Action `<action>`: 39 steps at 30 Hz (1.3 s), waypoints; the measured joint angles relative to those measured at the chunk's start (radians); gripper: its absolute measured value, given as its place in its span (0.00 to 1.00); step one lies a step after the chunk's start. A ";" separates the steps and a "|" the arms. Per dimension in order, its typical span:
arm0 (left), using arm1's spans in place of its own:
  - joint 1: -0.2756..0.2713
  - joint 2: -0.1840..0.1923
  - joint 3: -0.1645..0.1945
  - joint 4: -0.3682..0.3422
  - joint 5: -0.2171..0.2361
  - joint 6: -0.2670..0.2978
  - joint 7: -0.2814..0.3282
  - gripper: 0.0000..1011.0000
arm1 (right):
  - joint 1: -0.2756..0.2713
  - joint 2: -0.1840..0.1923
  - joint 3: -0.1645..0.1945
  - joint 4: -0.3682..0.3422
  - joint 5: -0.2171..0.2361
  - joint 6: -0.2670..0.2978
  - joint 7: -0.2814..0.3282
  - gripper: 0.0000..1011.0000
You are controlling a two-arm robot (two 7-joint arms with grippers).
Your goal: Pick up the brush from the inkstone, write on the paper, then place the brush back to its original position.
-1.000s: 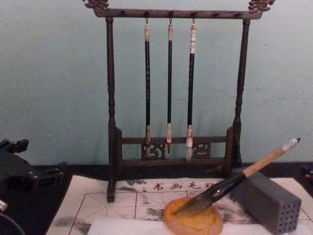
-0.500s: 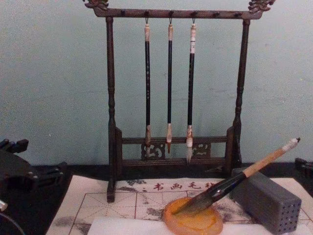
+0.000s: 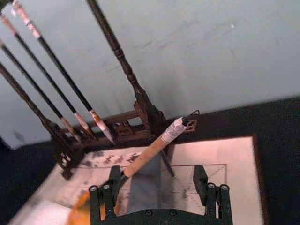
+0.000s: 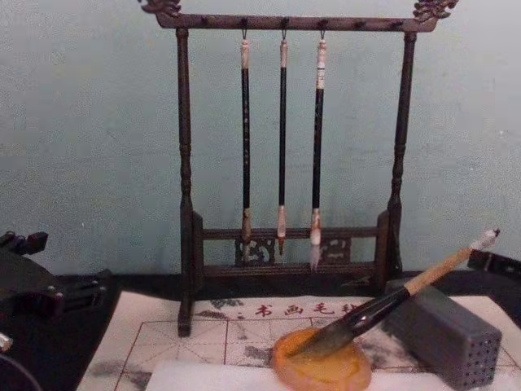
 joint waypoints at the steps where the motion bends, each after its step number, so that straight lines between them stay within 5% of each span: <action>1: 0.000 0.000 0.000 0.000 0.000 0.000 0.000 0.99 | 0.005 -0.010 0.008 0.009 0.032 0.020 0.004 0.99; 13: 0.000 0.000 0.000 0.000 0.000 0.000 0.000 0.99 | 0.062 -0.079 0.041 0.083 0.220 0.133 -0.008 0.99; 39: 0.000 0.000 0.000 0.000 0.000 0.000 0.000 0.99 | 0.147 -0.163 0.031 0.182 0.356 0.131 -0.113 0.99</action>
